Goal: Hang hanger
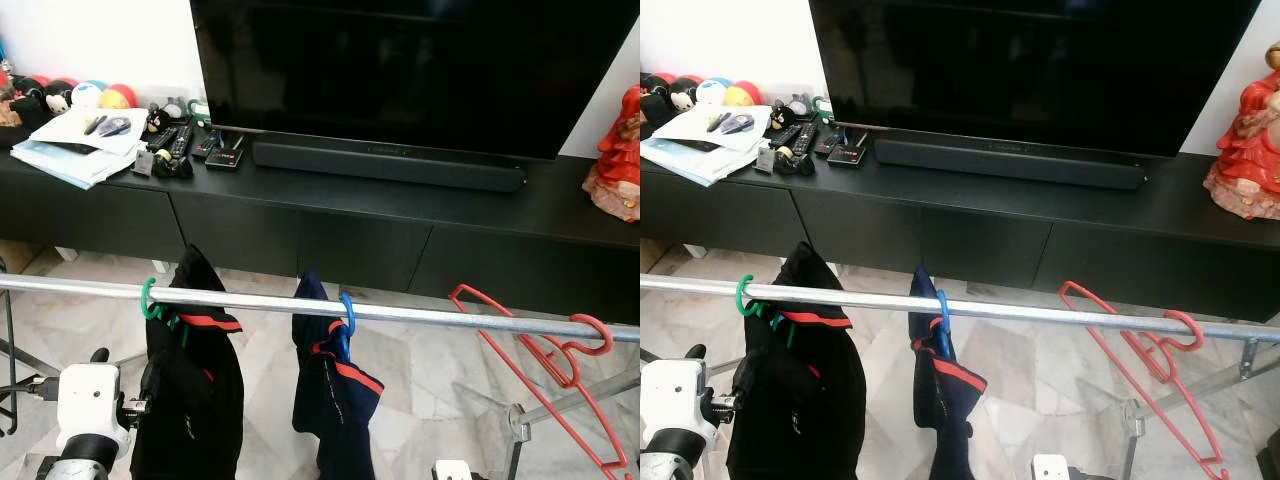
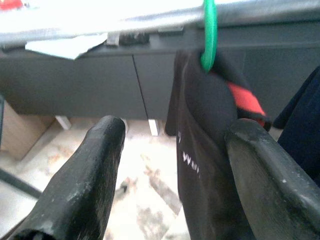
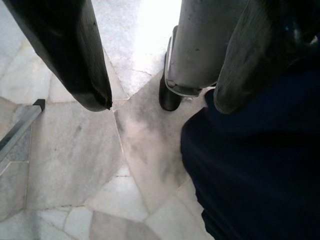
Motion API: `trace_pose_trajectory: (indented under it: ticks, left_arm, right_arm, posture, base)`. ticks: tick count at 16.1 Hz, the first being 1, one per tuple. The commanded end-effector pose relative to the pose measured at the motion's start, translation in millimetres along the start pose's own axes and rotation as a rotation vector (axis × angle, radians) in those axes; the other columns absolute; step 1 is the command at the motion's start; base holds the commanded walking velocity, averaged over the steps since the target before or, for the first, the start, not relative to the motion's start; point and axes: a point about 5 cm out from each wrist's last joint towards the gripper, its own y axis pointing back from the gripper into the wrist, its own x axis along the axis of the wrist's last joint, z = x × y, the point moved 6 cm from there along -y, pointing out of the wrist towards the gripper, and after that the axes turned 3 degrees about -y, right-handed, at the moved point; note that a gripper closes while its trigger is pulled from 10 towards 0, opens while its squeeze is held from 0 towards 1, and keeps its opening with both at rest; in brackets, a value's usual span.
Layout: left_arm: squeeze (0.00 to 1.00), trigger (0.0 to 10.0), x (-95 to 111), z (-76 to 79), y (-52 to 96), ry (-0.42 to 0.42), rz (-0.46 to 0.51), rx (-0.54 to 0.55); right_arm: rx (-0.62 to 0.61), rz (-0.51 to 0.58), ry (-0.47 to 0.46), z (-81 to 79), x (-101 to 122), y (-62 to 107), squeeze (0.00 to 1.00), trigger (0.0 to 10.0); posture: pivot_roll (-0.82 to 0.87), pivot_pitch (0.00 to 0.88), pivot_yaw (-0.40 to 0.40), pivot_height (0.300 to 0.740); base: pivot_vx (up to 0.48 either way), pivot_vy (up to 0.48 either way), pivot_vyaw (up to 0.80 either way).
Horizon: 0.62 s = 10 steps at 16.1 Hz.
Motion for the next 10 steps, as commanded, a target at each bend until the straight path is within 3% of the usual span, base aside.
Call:
trace_pose_trajectory:
  ticks: [1,4,10]
  left_arm:
    - [0.0,10.0,-1.8,0.8,0.5,-0.015,-0.005,-0.001]
    - [0.0,10.0,-0.9,-0.1,-0.8,-0.019,0.005,0.003]
    - [0.0,10.0,0.5,-1.7,-1.6,-0.02,0.015,0.005]
  right_arm:
    - [-0.013,-0.009,-0.019,2.7,-5.9,1.2,0.0,10.0]
    - [-0.015,-0.009,-0.027,2.7,-6.3,1.2,0.0,10.0]
    - [-0.015,-0.022,-0.015,2.9,-7.1,1.0,0.0,10.0]
  posture:
    - [0.02,0.076,-0.028,0.74]
    - [0.02,0.076,-0.026,0.74]
    - [0.02,0.089,-0.03,0.74]
  base:
    - [0.0,-0.368,0.0]
    - [0.0,-0.37,0.0]
    - [0.0,-0.37,-0.73]
